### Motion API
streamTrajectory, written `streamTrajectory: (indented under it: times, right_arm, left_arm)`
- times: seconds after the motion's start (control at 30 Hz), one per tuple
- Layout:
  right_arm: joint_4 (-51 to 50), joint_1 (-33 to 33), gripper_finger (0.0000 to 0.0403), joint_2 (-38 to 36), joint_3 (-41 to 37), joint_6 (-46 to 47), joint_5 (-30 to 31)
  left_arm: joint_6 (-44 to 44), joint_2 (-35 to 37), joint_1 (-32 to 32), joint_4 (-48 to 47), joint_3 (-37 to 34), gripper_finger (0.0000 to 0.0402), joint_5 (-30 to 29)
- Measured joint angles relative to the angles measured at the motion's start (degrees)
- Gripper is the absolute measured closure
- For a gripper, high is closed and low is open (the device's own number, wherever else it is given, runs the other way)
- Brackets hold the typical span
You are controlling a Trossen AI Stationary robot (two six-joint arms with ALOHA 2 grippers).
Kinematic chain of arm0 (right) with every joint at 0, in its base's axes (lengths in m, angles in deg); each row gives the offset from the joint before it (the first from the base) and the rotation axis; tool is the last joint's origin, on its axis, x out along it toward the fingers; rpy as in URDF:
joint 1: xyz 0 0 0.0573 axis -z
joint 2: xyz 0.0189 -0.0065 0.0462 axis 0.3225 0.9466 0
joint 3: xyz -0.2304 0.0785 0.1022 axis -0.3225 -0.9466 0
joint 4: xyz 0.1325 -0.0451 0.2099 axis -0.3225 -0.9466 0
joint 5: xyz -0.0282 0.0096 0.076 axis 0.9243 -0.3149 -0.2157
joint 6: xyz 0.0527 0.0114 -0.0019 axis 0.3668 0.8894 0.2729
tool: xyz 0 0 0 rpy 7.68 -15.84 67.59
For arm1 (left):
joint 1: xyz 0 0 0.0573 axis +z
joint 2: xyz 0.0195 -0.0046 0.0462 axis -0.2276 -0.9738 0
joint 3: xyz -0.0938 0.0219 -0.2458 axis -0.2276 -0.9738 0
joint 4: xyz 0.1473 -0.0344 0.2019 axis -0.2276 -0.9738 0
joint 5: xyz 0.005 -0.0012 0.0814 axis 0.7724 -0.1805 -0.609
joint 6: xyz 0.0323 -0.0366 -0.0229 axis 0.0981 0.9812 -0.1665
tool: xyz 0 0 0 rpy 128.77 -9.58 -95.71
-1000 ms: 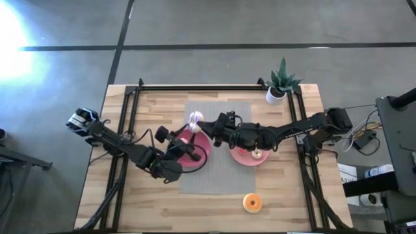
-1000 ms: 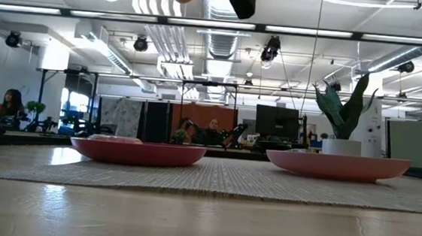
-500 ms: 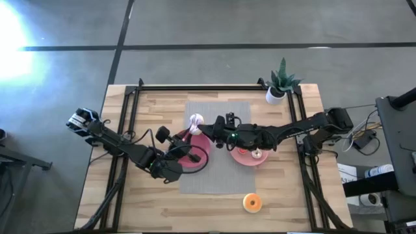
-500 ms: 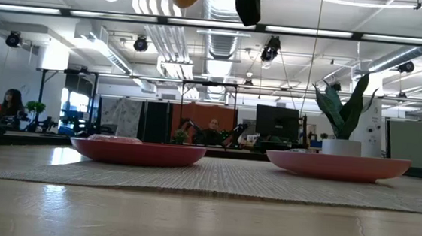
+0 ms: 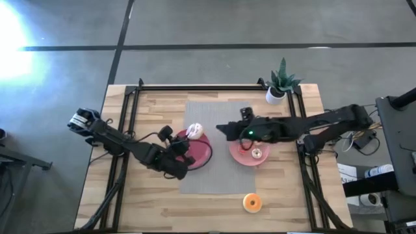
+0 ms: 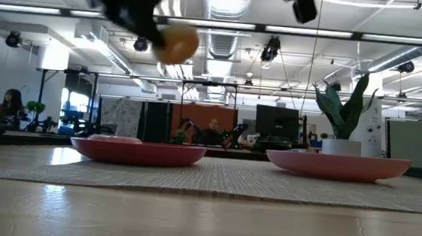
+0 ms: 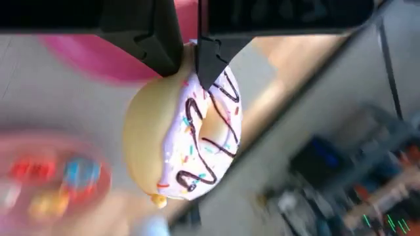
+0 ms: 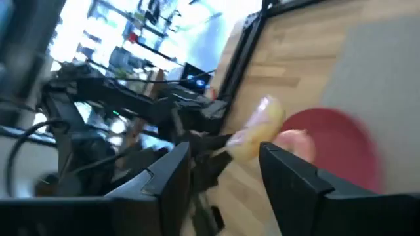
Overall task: Pick & Place donuts
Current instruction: Put the large purple donut on the pink plate, then put the large black donut on the pink plate
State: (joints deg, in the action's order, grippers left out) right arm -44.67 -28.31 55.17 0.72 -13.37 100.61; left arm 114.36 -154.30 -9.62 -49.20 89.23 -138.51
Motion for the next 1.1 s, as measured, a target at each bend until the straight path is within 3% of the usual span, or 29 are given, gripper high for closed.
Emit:
streamTrajectory:
  times: [0.1, 0.27, 0.43, 0.5, 0.6, 0.67, 0.9, 1.0, 1.1]
  right_arm:
    - [-4.4, 0.02, 0.0223, -3.47, 0.0, -1.39, 0.46]
    - [-8.26, 0.02, 0.0223, -5.88, -0.02, -1.47, 3.62]
    - [-8.19, -0.02, 0.0223, -5.47, 0.0, -1.29, 3.54]
    - [-8.15, -0.01, 0.0223, -4.91, 0.0, -1.27, 3.2]
    - [-8.28, 0.0, 0.0223, -4.4, -0.07, -0.43, 2.85]
    - [-8.84, -0.02, 0.0223, -4.32, -0.06, -0.11, 2.26]
    - [-13.93, -0.43, 0.0223, -4.3, -0.07, -10.12, -11.83]
    - [-19.29, -1.21, 0.0223, -4.08, -0.05, -20.57, -18.24]
    - [-27.23, -1.98, 0.0223, -3.25, -0.07, -23.75, -24.09]
  left_arm:
    - [1.18, -1.67, 2.48, 2.47, -3.17, 0.0396, 6.1]
    - [1.73, -5.93, 8.74, 7.57, -5.91, 0.0396, 21.45]
    - [1.97, -9.31, 11.73, 8.08, -4.6, 0.0396, 23.91]
    - [2.38, -10.64, 13.08, 7.69, -3.64, 0.039, 27.6]
    - [3.15, -12.06, 14.48, 7.81, -2.4, 0.0363, 35.1]
    - [4.41, -12.7, 14.48, 6.74, -1.61, 0.0338, 35.73]
    - [7.7, -10.82, 14.46, -0.87, 0.29, 0.0249, 36.19]
    - [7.76, -8.78, 14.45, -4.2, 1.9, 0.0229, 38.13]
    - [6.16, -6.61, 14.28, -4.98, 3.12, 0.0226, 40.11]
